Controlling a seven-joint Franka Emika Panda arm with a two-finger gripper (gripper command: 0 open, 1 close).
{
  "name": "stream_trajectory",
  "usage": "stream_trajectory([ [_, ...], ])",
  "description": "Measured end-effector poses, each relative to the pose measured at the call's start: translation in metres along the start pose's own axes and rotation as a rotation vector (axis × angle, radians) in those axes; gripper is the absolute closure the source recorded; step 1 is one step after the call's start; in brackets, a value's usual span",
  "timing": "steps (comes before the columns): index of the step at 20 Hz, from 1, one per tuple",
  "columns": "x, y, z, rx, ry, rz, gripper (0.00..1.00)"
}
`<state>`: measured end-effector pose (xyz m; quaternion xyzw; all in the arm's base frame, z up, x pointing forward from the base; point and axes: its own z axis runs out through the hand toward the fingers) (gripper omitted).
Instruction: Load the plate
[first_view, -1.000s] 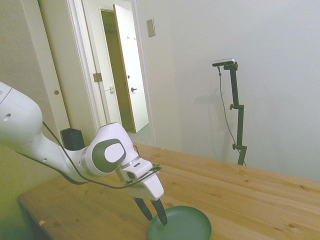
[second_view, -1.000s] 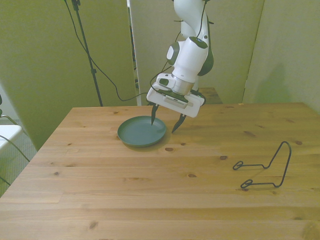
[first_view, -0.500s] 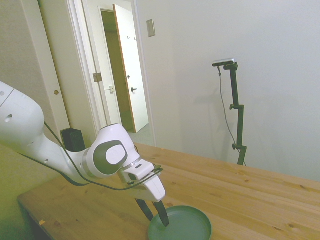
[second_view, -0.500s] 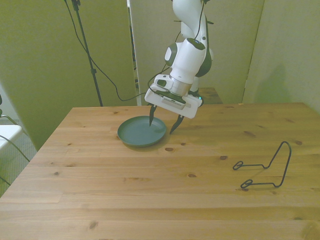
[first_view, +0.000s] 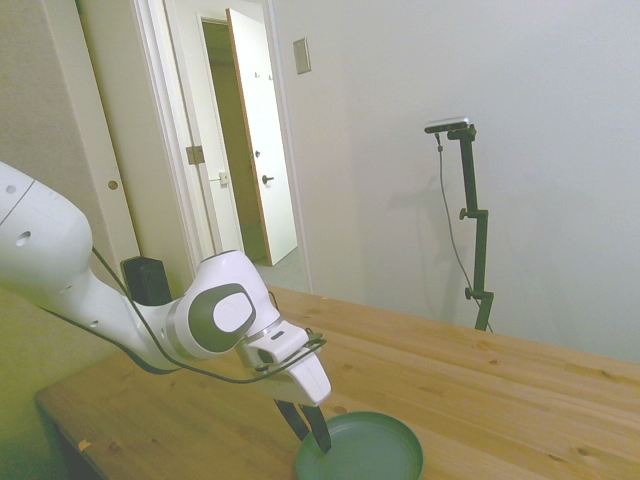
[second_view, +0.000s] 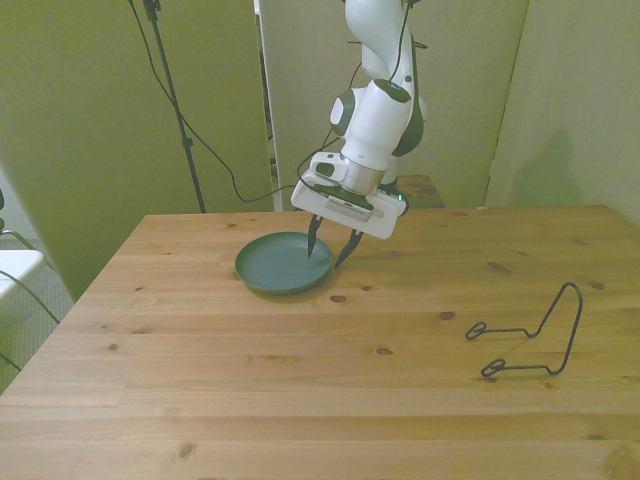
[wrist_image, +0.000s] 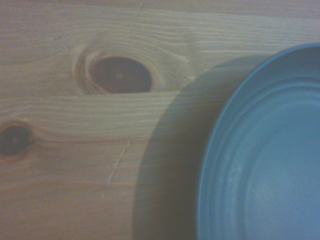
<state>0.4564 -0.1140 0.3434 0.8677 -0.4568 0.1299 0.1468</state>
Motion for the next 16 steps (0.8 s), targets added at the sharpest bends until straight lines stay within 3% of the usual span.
stream_trajectory([
  [16, -0.001, -0.015, -0.009, 0.052, -0.058, 0.048, 1.0],
])
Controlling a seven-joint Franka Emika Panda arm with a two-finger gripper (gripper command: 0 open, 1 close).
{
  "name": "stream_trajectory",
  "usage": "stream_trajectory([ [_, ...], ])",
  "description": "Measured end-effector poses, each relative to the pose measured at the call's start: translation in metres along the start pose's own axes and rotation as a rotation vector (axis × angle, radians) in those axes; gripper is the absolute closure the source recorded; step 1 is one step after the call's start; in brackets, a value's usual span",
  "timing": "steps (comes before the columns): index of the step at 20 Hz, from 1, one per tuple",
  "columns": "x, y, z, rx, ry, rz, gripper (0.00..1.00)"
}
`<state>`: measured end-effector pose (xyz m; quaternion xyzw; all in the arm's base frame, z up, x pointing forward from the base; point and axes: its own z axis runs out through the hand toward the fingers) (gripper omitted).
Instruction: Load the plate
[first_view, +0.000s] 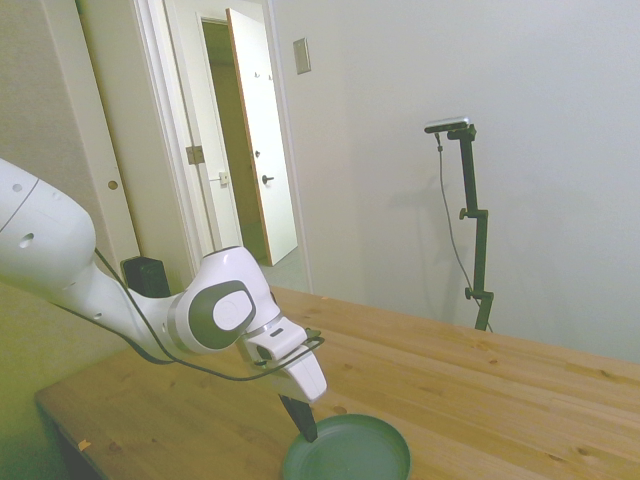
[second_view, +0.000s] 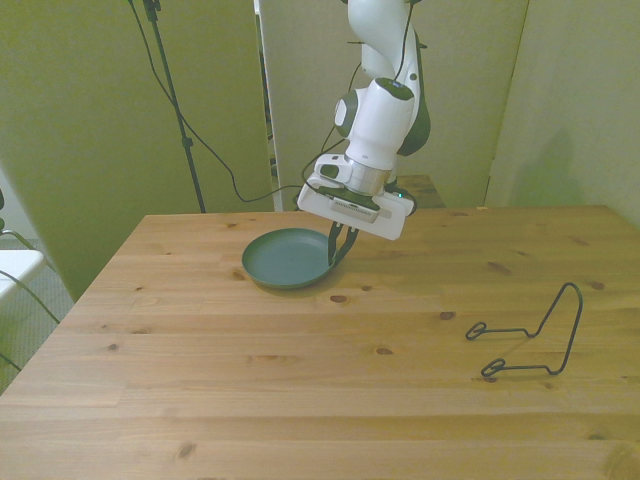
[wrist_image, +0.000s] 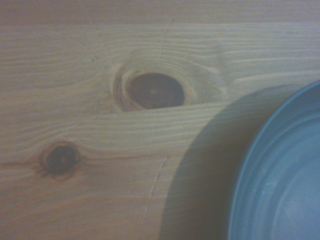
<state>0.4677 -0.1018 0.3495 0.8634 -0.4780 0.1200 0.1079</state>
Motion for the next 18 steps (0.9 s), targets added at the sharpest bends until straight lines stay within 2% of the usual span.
stream_trajectory([
  [3, -0.001, -0.01, -0.01, 0.043, -0.034, 0.014, 1.0],
  [7, -0.002, -0.023, -0.029, 0.143, -0.101, 0.031, 1.0],
  [10, -0.001, -0.027, -0.051, 0.216, -0.13, 0.033, 1.0],
  [18, -0.003, -0.038, -0.112, 0.344, -0.189, 0.061, 1.0],
])
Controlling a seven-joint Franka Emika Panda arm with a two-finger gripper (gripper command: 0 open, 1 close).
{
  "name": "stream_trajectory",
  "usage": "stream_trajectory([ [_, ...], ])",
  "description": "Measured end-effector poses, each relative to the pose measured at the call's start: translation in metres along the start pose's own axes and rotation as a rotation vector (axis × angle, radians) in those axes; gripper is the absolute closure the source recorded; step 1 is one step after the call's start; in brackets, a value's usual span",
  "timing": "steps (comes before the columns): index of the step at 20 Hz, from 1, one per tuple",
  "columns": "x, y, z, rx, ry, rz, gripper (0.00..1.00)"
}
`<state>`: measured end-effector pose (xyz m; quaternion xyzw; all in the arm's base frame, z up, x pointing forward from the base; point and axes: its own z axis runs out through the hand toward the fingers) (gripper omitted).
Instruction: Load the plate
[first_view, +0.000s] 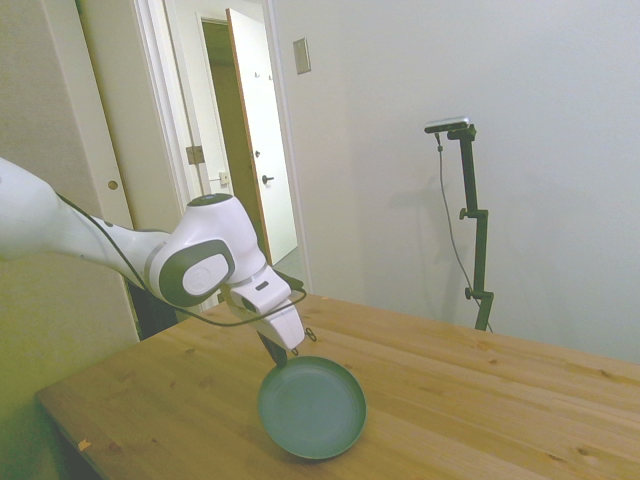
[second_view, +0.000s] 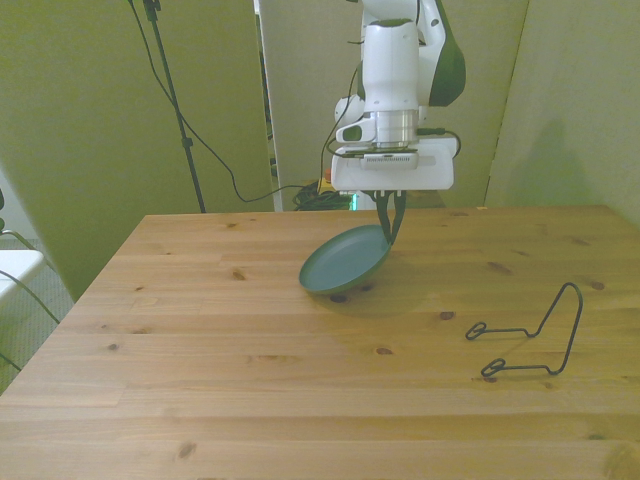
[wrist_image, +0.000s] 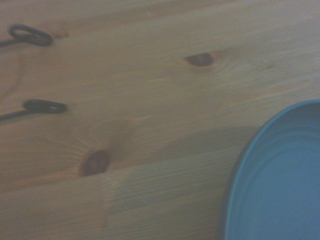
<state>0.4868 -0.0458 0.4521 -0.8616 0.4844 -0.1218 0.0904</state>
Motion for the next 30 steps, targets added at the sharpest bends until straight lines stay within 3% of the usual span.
stream_trajectory([
  [8, -0.006, -0.035, -0.061, 0.122, -0.073, 0.036, 1.0],
  [11, -0.007, -0.046, -0.082, 0.211, -0.117, 0.05, 1.0],
  [18, -0.009, -0.065, -0.132, 0.4, -0.321, 0.055, 1.0],
  [24, -0.008, -0.088, -0.127, 0.455, -0.513, 0.065, 1.0],
  [30, 0.016, -0.126, -0.095, 0.454, -0.59, 0.102, 1.0],
])
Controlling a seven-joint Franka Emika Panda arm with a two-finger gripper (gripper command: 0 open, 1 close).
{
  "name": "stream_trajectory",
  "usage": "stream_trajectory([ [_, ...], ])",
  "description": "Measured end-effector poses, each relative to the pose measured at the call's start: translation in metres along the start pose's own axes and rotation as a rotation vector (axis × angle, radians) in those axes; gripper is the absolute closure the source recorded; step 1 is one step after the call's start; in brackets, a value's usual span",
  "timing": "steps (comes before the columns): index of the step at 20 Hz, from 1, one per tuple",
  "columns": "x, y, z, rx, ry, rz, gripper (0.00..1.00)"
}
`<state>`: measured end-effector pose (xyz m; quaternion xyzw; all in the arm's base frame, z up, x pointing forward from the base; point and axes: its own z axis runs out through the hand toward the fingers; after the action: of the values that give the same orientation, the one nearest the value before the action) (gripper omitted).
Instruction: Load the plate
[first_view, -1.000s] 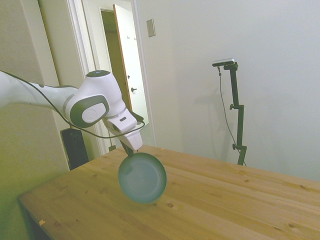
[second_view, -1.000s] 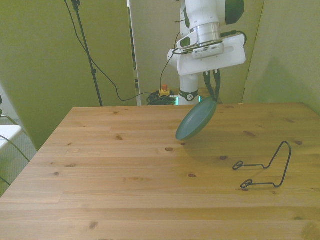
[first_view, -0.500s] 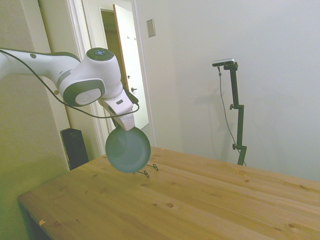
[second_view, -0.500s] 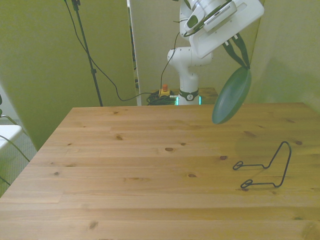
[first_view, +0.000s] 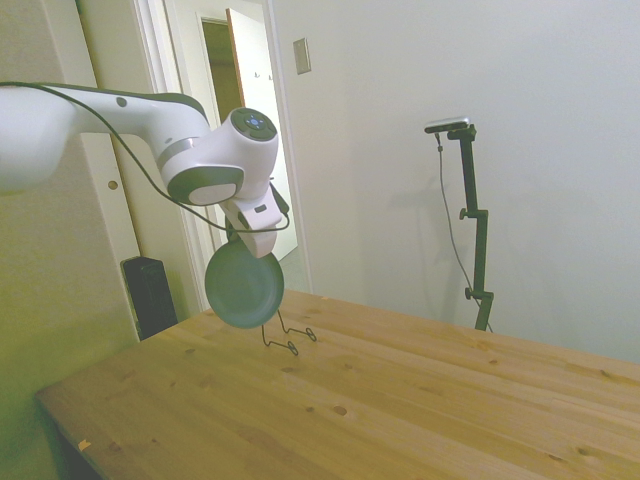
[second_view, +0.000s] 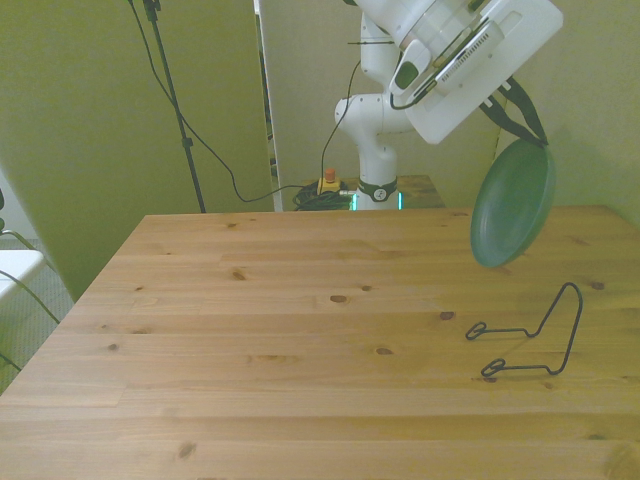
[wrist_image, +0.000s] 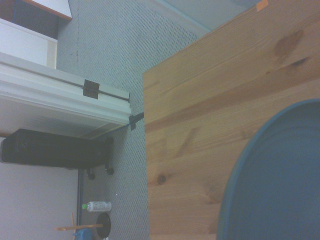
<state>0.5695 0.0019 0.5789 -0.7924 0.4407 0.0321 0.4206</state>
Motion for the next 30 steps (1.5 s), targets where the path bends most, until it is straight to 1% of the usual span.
stream_trajectory([
  [2, 0.016, -0.003, -0.001, -0.005, -0.012, 0.017, 1.0],
  [4, 0.028, -0.004, -0.009, 0.003, -0.016, 0.032, 1.0],
  [8, 0.043, -0.004, -0.023, 0.02, -0.029, 0.057, 1.0],
  [10, 0.049, -0.002, -0.021, 0.015, -0.035, 0.069, 1.0],
  [12, 0.052, -0.002, -0.007, 0.0, -0.047, 0.08, 1.0],
  [15, 0.046, -0.008, 0.024, -0.022, -0.064, 0.091, 1.0],
  [18, 0.035, -0.022, 0.058, -0.025, -0.061, 0.097, 1.0],
  [20, 0.033, -0.029, 0.075, -0.022, -0.06, 0.106, 1.0],
  [22, 0.039, -0.034, 0.084, -0.014, -0.063, 0.125, 1.0],
  [27, 0.059, -0.037, 0.087, 0.002, -0.06, 0.16, 1.0],
  [30, 0.067, -0.038, 0.102, 0.002, -0.054, 0.178, 1.0],
])
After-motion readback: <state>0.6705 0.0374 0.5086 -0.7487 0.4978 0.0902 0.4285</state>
